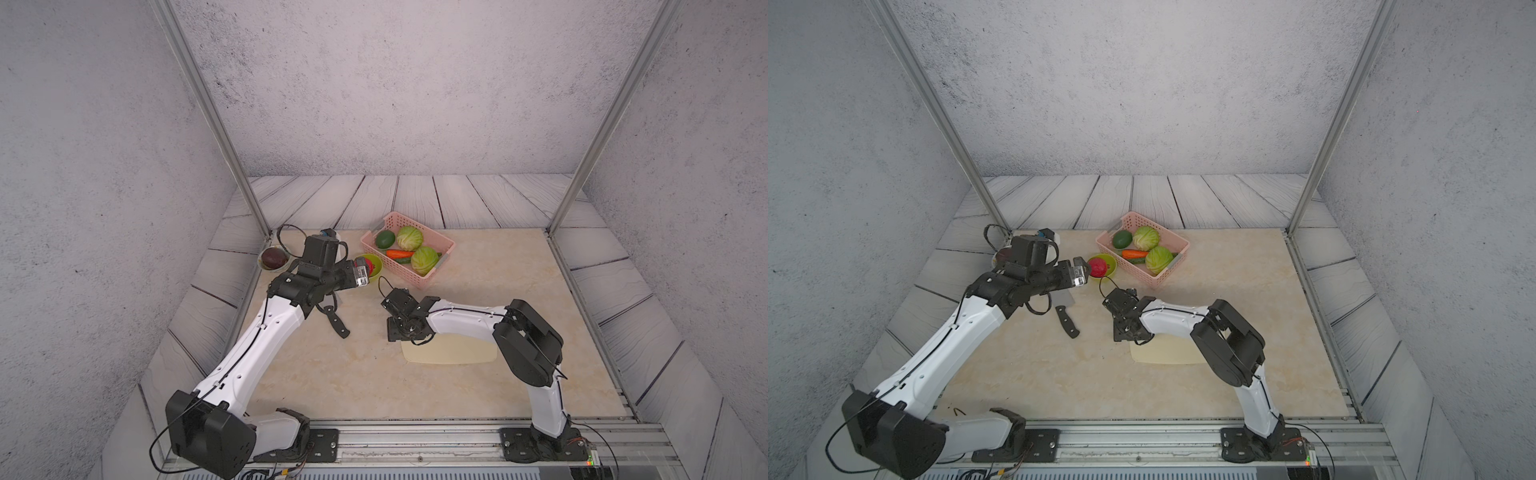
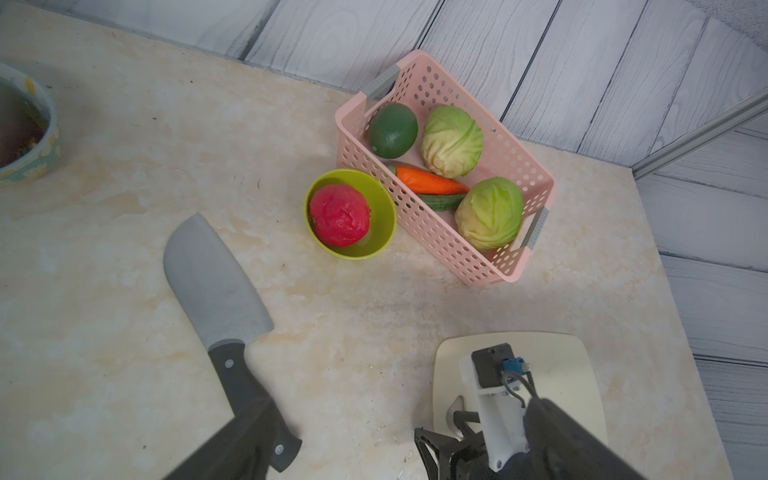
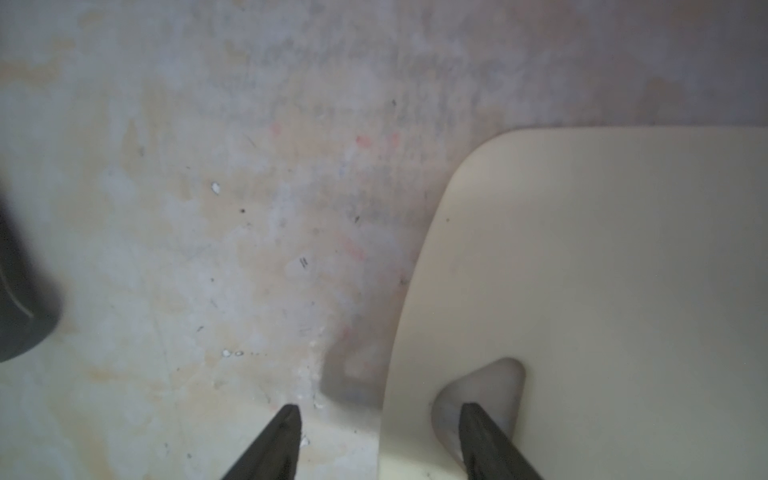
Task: Align the knife with the edge of the cutting board
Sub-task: Move the work surface to the center of the board.
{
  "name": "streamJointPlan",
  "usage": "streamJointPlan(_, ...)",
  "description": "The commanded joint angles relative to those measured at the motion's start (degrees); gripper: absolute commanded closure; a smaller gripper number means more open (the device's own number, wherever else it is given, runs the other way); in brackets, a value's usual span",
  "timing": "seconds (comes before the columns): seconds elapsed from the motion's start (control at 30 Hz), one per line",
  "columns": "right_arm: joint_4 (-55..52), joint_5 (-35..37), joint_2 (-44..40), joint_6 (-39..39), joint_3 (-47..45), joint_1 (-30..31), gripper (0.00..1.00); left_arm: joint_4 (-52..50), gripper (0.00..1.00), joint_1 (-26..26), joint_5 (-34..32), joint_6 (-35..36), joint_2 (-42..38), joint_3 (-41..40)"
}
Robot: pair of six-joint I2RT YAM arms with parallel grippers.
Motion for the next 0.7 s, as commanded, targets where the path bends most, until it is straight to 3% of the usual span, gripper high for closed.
streamJointPlan(0.0,-2.54,0.25,-5.22,-2.18,-0.07,-0.18,0.27,-1.6,0.02,0.64,-0.57,0.75,1.41,1.78)
streamJointPlan(0.2,-4.32,-0.11,-14.74,-4.83,-4.69,-3.55,0.17,-2.71,0.02,0.69,1.03,0.1,3.92,2.36)
streamJointPlan(0.47,-5.13,-2.17,-30.01,-6.99,-17.75,-11.75,0.07,-5.44,0.02,0.05,4.48,0.06,8.28,3.86)
streamJointPlan(0.67,-4.91,-5.11,-41.83,-8.42,-28.6,-19.92,0.01,-7.81,0.02,-4.96,1.35,1.8,10.47,4.42)
